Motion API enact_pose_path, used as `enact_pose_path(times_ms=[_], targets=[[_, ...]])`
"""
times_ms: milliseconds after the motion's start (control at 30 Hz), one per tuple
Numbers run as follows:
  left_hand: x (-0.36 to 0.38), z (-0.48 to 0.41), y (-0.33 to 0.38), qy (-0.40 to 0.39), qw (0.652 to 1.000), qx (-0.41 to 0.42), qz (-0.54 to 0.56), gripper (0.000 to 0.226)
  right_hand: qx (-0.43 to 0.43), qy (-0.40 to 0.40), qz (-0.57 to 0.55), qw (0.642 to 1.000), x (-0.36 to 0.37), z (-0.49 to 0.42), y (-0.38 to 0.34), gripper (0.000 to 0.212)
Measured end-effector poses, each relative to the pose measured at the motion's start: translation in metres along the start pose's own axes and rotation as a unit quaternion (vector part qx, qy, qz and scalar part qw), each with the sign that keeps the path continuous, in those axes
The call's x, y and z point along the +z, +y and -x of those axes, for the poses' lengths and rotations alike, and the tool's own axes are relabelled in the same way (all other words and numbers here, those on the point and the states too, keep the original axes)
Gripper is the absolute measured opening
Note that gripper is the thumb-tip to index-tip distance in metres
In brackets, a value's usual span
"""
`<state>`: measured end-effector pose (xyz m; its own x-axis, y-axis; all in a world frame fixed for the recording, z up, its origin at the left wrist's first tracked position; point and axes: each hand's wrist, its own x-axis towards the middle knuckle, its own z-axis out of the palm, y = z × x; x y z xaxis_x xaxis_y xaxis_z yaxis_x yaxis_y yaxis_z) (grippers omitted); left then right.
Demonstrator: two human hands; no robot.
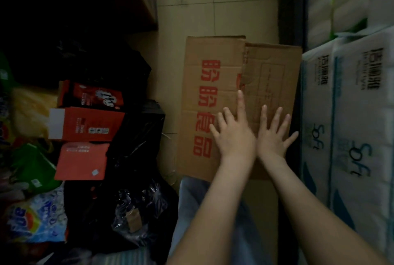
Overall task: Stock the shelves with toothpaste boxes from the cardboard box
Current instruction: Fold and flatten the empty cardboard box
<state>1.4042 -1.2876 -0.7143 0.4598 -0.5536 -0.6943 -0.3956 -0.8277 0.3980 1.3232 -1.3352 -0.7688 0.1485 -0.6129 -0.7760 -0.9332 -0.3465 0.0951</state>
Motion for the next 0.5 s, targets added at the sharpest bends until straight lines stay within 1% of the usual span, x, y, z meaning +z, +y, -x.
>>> enact_pose_path(times_ms=[67, 100, 133, 167, 200, 233, 300, 367, 433, 500], targets=[[0.012, -0.017, -0.023, -0.011, 0.999, 0.003, -0.046, 0.08, 0.035, -0.014, -0.033, 0.999, 0.003, 0.001, 0.008, 0.129], [0.014, -0.023, -0.039, 0.002, 0.998, -0.023, -0.065, 0.082, 0.059, -0.026, -0.06, 0.996, 0.005, -0.001, 0.013, 0.136], [0.015, -0.028, -0.056, 0.02, 0.995, -0.069, -0.069, 0.09, 0.088, -0.037, -0.097, 0.991, 0.006, -0.003, 0.019, 0.142], [0.014, -0.031, -0.074, 0.034, 0.99, -0.125, -0.055, 0.103, 0.12, -0.048, -0.137, 0.982, 0.006, -0.006, 0.026, 0.146], [0.013, -0.034, -0.091, 0.035, 0.984, -0.17, -0.034, 0.117, 0.142, -0.057, -0.174, 0.973, 0.006, -0.009, 0.033, 0.148], [0.011, -0.037, -0.104, 0.022, 0.981, -0.19, -0.018, 0.127, 0.15, -0.065, -0.206, 0.965, 0.007, -0.013, 0.039, 0.15], [0.008, -0.04, -0.115, -0.005, 0.983, -0.183, 0.012, 0.134, 0.121, -0.064, -0.254, 0.958, 0.009, -0.019, 0.045, 0.152], [0.007, -0.041, -0.112, -0.001, 0.986, -0.162, 0.043, 0.133, 0.072, -0.042, -0.273, 0.959, 0.011, -0.02, 0.044, 0.149], [0.01, -0.039, -0.106, 0.013, 0.988, -0.15, 0.037, 0.129, 0.04, -0.031, -0.248, 0.967, 0.014, -0.019, 0.041, 0.143], [0.011, -0.038, -0.105, 0.021, 0.989, -0.145, 0.028, 0.126, 0.028, -0.03, -0.224, 0.974, 0.014, -0.017, 0.04, 0.136]])
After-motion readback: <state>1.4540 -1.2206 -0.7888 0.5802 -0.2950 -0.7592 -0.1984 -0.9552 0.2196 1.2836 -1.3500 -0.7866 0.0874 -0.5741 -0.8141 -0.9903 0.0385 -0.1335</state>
